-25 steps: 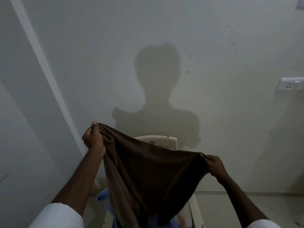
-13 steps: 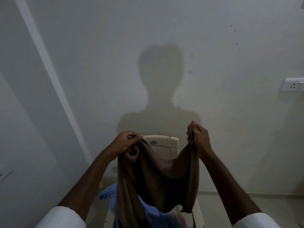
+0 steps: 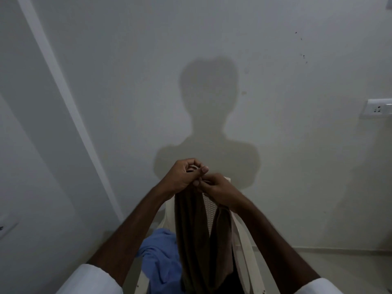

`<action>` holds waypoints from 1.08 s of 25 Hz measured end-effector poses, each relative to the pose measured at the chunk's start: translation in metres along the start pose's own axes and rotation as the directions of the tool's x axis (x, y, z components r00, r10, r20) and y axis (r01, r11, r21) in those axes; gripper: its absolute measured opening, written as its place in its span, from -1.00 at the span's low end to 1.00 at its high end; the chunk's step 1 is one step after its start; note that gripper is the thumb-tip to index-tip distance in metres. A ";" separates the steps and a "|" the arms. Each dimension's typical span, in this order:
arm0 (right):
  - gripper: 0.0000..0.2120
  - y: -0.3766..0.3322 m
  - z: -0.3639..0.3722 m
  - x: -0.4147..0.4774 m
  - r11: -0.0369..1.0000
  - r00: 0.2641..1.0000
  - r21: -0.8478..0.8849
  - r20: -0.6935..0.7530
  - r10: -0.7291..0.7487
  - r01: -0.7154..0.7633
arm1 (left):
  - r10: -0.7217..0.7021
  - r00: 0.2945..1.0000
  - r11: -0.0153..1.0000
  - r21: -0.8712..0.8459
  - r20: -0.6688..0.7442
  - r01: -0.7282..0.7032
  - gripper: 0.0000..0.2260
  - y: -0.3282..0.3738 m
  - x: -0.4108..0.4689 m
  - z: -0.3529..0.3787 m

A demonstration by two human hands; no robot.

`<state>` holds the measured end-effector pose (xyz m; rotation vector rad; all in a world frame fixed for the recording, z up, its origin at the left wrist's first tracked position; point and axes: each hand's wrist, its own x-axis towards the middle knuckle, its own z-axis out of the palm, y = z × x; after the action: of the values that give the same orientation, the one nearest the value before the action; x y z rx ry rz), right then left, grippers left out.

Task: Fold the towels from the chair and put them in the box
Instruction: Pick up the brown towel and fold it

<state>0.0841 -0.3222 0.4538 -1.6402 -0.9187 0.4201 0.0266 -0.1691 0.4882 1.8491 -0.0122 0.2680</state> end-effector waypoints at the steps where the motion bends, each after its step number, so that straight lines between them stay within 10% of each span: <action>1: -0.70 0.002 -0.001 0.001 0.999 0.997 0.036 -0.072 0.010 -0.007 | 0.012 1.000 1.000 -0.003 -0.001 -0.012 -0.81 -0.001 0.000 0.000; 10: -0.53 -0.014 -0.013 0.001 0.939 0.961 0.326 -0.276 -0.016 0.109 | 0.104 0.992 0.929 0.350 0.075 -0.123 -0.88 -0.040 -0.010 -0.021; 17: -0.74 -0.048 -0.039 -0.003 0.825 0.936 0.555 -0.337 0.102 0.109 | -0.163 0.987 0.830 0.541 0.001 0.137 -0.82 -0.096 -0.026 -0.037; 27: -0.77 -0.038 -0.048 0.001 0.848 0.985 0.528 -0.165 0.047 0.047 | -0.064 0.986 0.997 -0.042 0.152 0.071 -0.82 -0.036 -0.018 -0.021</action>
<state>0.1057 -0.3515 0.5030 -1.1417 -0.5988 0.4753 0.0105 -0.1408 0.4564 1.8157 -0.0593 0.0798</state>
